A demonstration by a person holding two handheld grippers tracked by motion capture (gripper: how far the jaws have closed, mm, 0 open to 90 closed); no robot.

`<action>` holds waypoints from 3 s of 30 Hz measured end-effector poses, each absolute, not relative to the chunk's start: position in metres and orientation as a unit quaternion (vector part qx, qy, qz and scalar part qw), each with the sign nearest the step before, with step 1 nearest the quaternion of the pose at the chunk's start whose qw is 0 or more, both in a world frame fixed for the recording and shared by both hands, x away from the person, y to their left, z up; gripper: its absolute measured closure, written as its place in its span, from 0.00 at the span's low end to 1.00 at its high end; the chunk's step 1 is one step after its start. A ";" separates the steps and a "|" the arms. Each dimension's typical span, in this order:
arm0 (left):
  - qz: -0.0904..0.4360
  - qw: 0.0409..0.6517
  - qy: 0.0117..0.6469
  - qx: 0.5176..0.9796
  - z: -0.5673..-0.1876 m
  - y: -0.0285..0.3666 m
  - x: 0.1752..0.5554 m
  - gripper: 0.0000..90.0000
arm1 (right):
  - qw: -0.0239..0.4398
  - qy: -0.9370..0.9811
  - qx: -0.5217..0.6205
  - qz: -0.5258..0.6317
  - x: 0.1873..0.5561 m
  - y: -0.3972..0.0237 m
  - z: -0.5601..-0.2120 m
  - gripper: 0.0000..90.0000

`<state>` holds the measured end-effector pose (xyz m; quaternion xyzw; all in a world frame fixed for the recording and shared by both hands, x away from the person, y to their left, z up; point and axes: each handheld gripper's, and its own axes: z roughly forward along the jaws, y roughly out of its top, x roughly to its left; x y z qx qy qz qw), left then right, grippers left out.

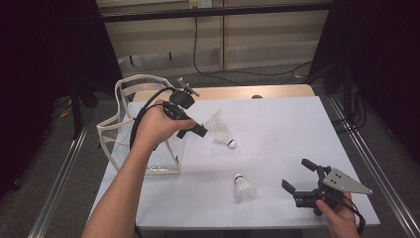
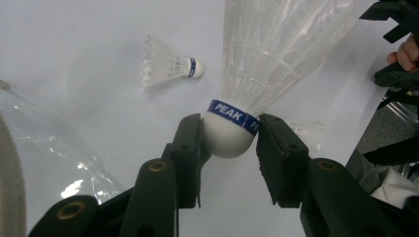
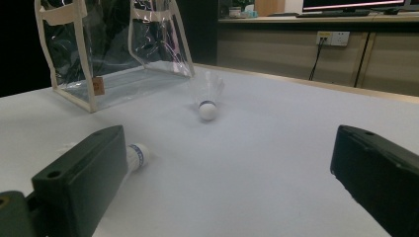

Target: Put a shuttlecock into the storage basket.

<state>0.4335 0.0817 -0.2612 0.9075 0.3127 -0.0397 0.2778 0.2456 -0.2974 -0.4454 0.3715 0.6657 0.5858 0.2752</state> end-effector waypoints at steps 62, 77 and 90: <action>-0.018 0.277 0.332 0.901 -0.235 0.083 0.445 0.70 | 0.274 0.668 0.370 0.584 0.246 -0.298 -0.446 0.01; -0.010 0.272 0.334 0.903 -0.229 0.085 0.451 0.70 | 0.273 0.668 0.371 0.584 0.246 -0.298 -0.446 0.01; -0.002 0.276 0.344 0.897 -0.220 0.090 0.454 0.70 | 0.274 0.669 0.369 0.584 0.246 -0.297 -0.446 0.01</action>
